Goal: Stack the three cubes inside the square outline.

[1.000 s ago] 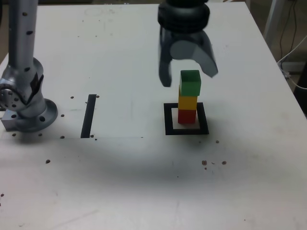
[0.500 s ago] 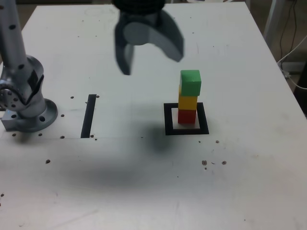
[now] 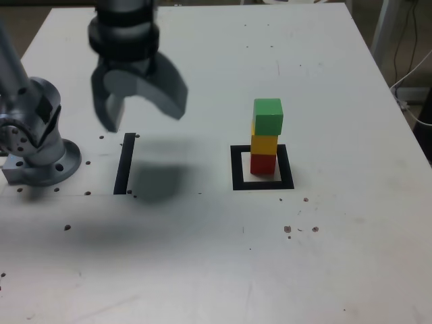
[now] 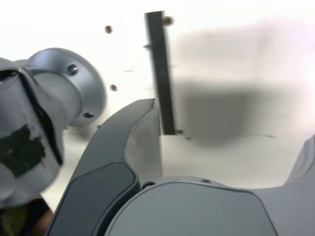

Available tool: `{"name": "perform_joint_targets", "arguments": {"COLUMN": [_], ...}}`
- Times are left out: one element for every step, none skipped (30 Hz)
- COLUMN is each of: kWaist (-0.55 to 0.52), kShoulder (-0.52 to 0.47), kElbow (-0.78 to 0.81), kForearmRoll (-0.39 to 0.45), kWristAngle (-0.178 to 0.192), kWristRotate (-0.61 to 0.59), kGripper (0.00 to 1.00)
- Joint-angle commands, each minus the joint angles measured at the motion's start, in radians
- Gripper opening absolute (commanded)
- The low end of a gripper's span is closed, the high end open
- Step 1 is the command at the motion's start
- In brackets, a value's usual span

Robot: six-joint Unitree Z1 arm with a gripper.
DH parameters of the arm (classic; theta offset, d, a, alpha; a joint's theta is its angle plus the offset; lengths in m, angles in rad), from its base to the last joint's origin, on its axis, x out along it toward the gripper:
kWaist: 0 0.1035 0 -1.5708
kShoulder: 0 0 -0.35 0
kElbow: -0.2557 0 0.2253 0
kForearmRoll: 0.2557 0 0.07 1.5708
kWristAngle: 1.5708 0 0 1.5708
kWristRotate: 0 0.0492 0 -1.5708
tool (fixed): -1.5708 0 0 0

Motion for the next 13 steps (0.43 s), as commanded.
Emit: {"name": "perform_joint_targets", "arguments": {"kWaist": [0.001,0.001,0.001,0.001,0.001,0.001,0.001,0.001,0.001,0.001,0.001,0.001,0.001], "kShoulder": [-0.013,-0.016,-0.019,-0.022,-0.027,-0.032,-0.037,-0.044,-0.051,-0.058,-0.065,-0.071,-0.075], "kElbow": [0.122,0.148,0.172,0.194,0.219,0.235,0.248,0.258,0.265,0.27,0.272,0.274,0.274], "kForearmRoll": [-0.03,-0.044,-0.057,-0.069,-0.082,-0.09,-0.096,-0.099,-0.102,-0.103,-0.105,-0.109,-0.115], "kWristAngle": [-0.012,-0.017,-0.021,-0.025,-0.028,-0.029,-0.028,-0.027,-0.025,-0.024,-0.022,-0.019,-0.014], "kWristRotate": [0.002,0.002,0.002,0.002,0.002,0.001,0.001,0.001,0.001,0.001,0.0,0.0,0.0], "kGripper": [1.0,1.0,1.0,1.0,1.0,1.0,1.0,1.0,1.0,1.0,1.0,1.0,1.0]}}
